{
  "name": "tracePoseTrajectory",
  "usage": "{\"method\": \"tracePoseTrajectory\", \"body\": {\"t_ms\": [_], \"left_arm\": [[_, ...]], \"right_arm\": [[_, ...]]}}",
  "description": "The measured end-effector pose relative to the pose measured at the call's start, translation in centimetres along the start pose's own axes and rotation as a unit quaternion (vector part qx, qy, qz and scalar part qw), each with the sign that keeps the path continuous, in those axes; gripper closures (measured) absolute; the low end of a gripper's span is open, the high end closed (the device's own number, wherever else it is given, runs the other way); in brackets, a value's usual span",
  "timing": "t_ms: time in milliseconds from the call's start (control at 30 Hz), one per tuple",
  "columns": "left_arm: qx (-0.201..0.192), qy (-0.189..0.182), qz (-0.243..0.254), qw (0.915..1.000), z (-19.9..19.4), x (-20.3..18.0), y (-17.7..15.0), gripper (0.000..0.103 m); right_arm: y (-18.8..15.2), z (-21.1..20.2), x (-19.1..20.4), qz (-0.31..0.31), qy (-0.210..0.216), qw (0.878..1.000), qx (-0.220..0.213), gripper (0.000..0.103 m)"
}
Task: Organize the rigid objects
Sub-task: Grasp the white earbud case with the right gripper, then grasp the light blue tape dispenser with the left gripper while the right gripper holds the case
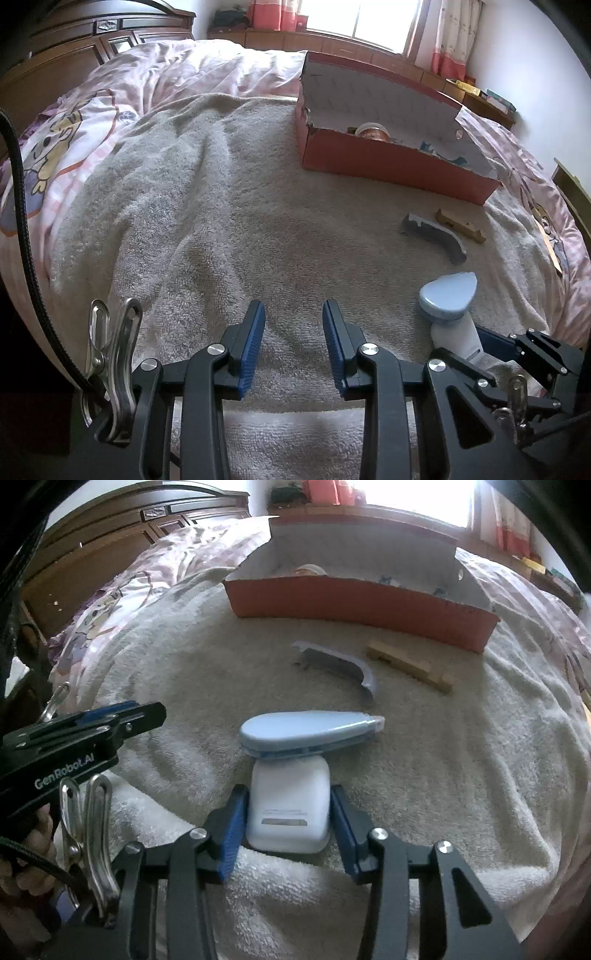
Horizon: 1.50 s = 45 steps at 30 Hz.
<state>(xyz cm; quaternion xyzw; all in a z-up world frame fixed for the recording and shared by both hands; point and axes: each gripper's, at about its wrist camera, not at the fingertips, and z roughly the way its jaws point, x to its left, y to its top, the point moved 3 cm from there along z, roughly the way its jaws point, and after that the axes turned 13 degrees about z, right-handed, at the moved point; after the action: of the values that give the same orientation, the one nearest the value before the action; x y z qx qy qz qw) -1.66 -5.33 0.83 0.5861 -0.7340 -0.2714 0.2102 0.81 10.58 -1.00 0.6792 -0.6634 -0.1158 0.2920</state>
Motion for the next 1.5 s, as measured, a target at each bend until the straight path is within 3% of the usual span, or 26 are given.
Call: {"method": "tracePoseTrajectory", "body": {"t_ms": [200, 467, 667, 800, 967, 1233, 1500], "left_arm": [[-0.006, -0.003, 0.006, 1.0000, -0.5, -0.4, 0.2, 0.070], [-0.012, -0.011, 0.023, 0.9996, -0.8, -1.5, 0.7, 0.070], [-0.023, -0.034, 0.065, 0.9971, -1.3, -3.9, 1.5, 0.070], [-0.028, -0.072, 0.100, 0.9920, -1.4, -6.0, 1.9, 0.070], [-0.020, -0.111, 0.168, 0.9792, -0.6, -9.3, 2.2, 0.061], [-0.004, -0.086, 0.245, 0.9658, 1.7, -11.9, 2.1, 0.058], [0.010, -0.096, 0.246, 0.9643, 3.3, -12.4, 2.6, 0.054]], "right_arm": [[0.0, -1.1, -0.8, -0.008, 0.019, 1.000, 0.008, 0.057], [0.4, -2.3, -4.4, 0.021, -0.018, 1.000, -0.006, 0.057], [1.3, -2.3, -7.0, 0.053, -0.031, 0.998, -0.016, 0.057], [1.4, -2.1, -7.7, 0.065, -0.028, 0.997, -0.016, 0.057], [1.6, -1.8, -8.0, 0.073, -0.020, 0.997, -0.016, 0.057], [1.6, -1.5, -8.5, 0.080, -0.010, 0.997, -0.014, 0.057], [1.7, -1.4, -8.5, 0.082, -0.002, 0.996, -0.016, 0.057]]}}
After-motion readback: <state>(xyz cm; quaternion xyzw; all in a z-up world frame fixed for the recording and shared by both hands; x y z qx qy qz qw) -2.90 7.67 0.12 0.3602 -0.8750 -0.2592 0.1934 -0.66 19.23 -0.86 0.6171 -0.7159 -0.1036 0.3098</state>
